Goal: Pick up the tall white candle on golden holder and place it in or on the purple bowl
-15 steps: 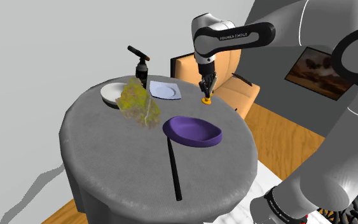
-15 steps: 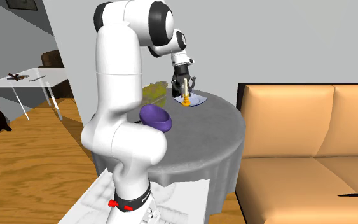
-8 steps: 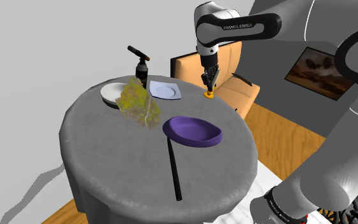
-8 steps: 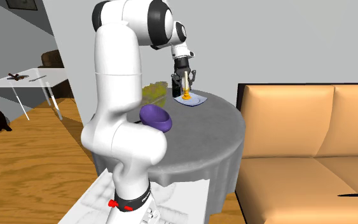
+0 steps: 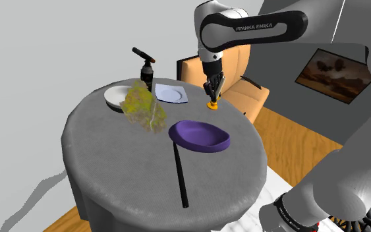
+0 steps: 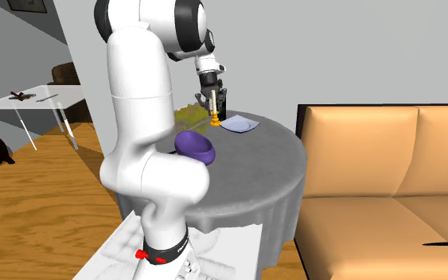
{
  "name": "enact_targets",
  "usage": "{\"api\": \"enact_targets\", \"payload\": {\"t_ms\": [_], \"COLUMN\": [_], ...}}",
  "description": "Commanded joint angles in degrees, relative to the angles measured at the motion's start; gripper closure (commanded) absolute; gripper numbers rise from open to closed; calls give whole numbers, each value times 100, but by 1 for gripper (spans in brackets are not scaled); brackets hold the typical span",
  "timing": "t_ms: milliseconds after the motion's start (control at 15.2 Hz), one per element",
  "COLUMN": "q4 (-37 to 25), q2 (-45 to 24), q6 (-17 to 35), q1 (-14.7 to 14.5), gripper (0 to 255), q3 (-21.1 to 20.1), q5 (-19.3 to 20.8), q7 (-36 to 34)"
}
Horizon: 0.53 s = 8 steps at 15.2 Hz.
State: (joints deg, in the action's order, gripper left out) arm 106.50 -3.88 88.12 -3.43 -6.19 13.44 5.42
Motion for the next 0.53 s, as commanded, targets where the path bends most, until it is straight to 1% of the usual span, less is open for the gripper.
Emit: {"api": "enact_targets", "payload": {"t_ms": [0, 396, 462], "q4": [239, 707, 764], "q2": [169, 487, 469], "q6": [29, 53, 126], "q1": [-103, -476, -476], "gripper": [255, 255, 255], "q3": [-98, -471, -471], "q5": [-89, -428, -425], "q7": [-204, -897, -910]}}
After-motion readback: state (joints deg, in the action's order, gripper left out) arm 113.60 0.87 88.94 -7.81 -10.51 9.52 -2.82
